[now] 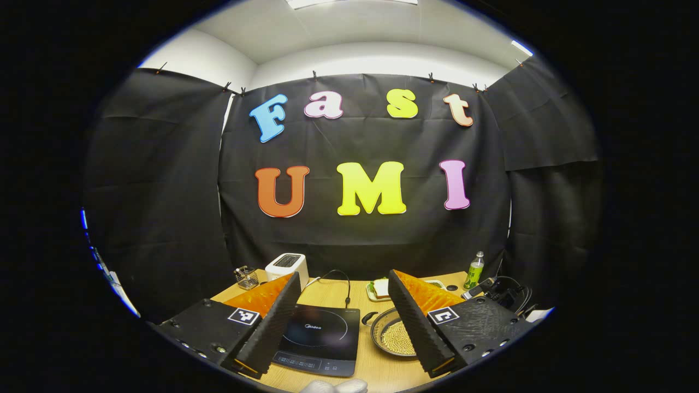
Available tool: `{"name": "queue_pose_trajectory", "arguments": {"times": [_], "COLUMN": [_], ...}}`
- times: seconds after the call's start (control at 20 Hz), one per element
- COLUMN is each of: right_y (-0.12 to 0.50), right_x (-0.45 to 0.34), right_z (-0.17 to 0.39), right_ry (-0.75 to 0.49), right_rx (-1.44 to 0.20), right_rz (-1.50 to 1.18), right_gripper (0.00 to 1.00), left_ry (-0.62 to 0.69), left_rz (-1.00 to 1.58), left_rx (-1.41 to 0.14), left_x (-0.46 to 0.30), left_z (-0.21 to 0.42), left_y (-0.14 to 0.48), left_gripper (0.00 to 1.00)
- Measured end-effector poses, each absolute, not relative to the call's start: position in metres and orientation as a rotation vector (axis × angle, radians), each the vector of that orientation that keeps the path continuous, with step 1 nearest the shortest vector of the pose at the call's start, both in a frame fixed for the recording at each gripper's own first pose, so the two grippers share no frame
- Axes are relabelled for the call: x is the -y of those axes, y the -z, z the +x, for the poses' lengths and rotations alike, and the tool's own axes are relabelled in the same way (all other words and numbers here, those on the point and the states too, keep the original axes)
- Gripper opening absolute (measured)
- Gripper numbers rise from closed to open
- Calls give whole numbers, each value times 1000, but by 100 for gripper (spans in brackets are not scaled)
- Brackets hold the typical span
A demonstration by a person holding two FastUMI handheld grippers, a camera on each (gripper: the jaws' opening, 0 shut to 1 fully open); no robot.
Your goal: First push the handle of the pot to place it horizontally, then grasp the pot with both hands and set it on the induction cooktop.
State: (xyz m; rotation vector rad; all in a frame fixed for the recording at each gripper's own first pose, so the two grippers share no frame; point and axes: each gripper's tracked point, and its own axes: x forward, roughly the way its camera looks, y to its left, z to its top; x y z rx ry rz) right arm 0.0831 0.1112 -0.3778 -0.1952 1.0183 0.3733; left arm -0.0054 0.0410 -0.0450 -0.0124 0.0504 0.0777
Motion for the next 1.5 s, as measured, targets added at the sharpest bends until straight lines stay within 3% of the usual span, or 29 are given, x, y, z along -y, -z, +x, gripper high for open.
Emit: {"name": "queue_pose_trajectory", "arguments": {"times": [0.1, 0.6, 1.5], "right_y": [378, 369, 367], "right_x": [-104, -75, -54], "right_z": [87, 119, 156], "right_ry": [-365, -358, -367], "right_rx": [-1019, -1017, -982], "right_rz": [-206, -363, -370], "right_gripper": [4, 1, 1], "left_ry": [-78, -93, -122], "left_rz": [-15, -11, -4], "left_rx": [-50, -63, -100], "left_x": [-39, -39, -26], "left_z": [-5, -7, 12], "left_y": [44, 49, 61], "left_gripper": [96, 96, 96]}}
